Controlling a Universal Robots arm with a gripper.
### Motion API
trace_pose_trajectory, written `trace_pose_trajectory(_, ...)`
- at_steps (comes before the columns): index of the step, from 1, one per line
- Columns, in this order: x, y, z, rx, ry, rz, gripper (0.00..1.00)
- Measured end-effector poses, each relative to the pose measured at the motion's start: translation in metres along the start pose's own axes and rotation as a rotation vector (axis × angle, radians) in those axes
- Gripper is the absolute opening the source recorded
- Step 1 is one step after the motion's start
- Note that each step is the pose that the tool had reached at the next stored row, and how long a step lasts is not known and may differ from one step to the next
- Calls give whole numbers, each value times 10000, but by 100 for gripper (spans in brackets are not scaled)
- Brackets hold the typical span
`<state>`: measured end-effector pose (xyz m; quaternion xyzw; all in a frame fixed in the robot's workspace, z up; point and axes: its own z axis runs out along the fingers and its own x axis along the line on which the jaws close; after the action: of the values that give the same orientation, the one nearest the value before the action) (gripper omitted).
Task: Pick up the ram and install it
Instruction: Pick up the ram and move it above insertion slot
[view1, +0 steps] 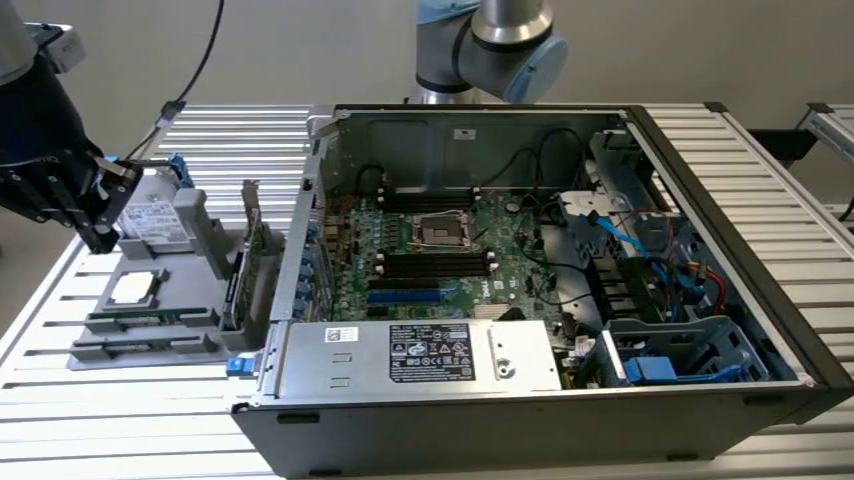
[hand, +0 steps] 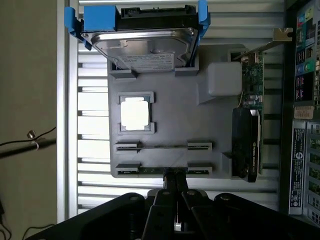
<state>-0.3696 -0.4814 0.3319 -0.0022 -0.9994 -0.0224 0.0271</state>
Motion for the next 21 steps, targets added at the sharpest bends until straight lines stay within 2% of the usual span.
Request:
trace_pose_trajectory(11, 2, 0, 3, 0, -23, -52, 10)
trace_pose_trajectory(16, 2, 0, 15, 8, 12, -948, 10)
trace_pose_trajectory(21, -1, -2, 38, 48, 55, -1859, 10)
